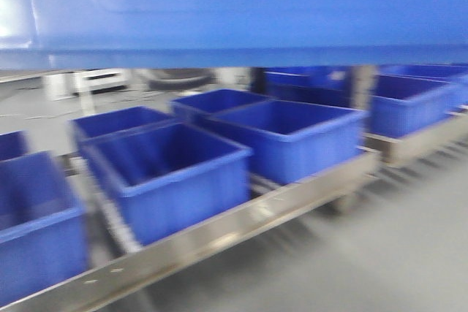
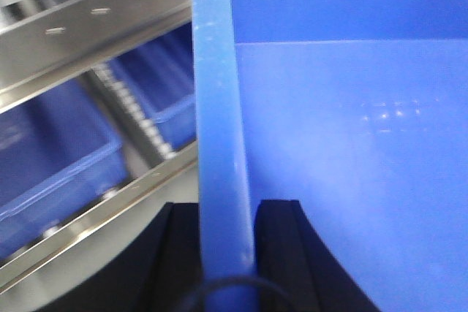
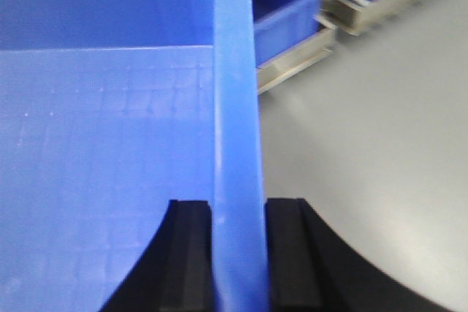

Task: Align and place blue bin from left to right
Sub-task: 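Back the base away and turn while holding the bin in both grippers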

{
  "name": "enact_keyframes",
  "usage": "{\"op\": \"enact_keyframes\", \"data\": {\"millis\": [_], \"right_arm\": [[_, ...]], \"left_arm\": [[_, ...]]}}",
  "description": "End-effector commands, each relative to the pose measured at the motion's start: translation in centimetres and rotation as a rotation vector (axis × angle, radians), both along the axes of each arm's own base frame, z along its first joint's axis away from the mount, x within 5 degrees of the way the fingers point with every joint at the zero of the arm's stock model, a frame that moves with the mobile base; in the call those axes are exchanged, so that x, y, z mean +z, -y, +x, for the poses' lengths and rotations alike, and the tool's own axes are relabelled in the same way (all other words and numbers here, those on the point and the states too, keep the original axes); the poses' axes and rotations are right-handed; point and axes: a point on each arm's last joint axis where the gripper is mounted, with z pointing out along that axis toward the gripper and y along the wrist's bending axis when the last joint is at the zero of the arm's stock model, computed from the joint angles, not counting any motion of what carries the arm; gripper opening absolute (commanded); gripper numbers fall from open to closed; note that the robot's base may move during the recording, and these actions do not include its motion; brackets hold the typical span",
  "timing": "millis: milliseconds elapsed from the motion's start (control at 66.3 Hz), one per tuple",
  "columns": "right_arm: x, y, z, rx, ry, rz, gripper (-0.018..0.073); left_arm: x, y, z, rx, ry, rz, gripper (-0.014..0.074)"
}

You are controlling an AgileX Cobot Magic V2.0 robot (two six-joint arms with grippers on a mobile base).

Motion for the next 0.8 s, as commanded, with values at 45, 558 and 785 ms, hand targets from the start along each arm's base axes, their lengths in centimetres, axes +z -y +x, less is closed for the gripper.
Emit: {"op": "enact_keyframes", "data": {"millis": [45, 558, 785], "right_arm": [[1.34, -0.98, 0.17, 0.087, 0.106, 0.091, -0.008], [1.34, -0.98, 0.17, 0.087, 0.106, 0.091, -0.008], [1.34, -0.98, 0.17, 0.087, 0.106, 0.091, -0.008]], "left_arm": [[1.29, 1.13, -0.11, -0.099, 0.089, -0.1, -0.0111], [1.29, 1.13, -0.11, -0.099, 0.089, -0.1, -0.0111], [1.29, 1.13, -0.11, -0.099, 0.089, -0.1, -0.0111]]}}
